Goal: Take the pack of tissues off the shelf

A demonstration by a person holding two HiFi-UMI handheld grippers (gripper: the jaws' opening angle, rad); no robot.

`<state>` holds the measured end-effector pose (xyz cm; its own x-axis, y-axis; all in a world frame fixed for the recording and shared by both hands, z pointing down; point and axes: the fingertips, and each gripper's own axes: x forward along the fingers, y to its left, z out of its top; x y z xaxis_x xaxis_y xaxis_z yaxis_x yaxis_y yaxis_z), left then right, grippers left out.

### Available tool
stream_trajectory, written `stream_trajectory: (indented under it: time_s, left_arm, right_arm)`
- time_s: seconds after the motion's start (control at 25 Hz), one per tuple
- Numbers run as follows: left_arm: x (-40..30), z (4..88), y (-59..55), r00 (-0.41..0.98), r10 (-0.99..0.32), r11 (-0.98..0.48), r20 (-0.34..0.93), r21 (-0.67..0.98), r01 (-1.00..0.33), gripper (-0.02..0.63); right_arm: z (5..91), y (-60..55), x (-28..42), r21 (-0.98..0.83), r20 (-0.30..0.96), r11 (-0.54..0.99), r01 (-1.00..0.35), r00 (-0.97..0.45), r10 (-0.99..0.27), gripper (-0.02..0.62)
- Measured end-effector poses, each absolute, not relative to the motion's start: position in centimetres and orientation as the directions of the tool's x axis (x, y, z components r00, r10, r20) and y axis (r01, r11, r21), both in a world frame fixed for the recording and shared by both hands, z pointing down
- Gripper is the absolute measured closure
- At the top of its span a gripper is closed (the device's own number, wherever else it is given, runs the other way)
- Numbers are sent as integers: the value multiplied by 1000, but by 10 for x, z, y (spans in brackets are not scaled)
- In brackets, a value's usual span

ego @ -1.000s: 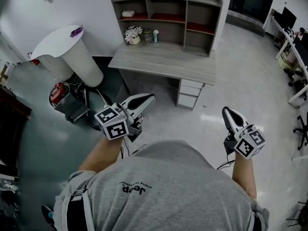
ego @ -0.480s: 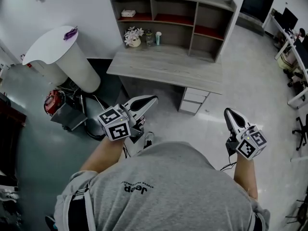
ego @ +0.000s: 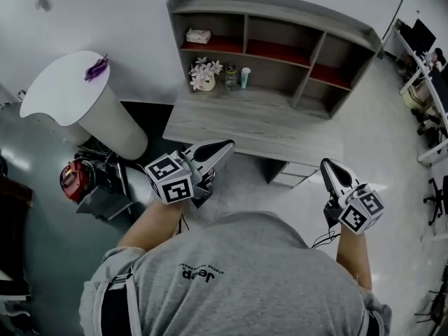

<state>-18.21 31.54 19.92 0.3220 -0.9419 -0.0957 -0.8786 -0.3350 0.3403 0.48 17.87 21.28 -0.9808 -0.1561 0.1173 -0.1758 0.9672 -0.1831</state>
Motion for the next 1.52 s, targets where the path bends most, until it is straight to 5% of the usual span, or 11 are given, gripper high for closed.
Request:
stream_trajectory:
  time_s: [0.68, 1.52]
  left_arm:
    - [-332, 208, 265, 218, -974, -226, -65, 369, -902, 595]
    - [-449, 219, 105, -187, -982, 187, 23, 274, -943, 595]
  right_arm:
    - [217, 101, -153, -205, 144, 974, -98, -987, -69, 588]
    - [240, -29, -343, -189, 131, 911, 366, -910, 393, 588]
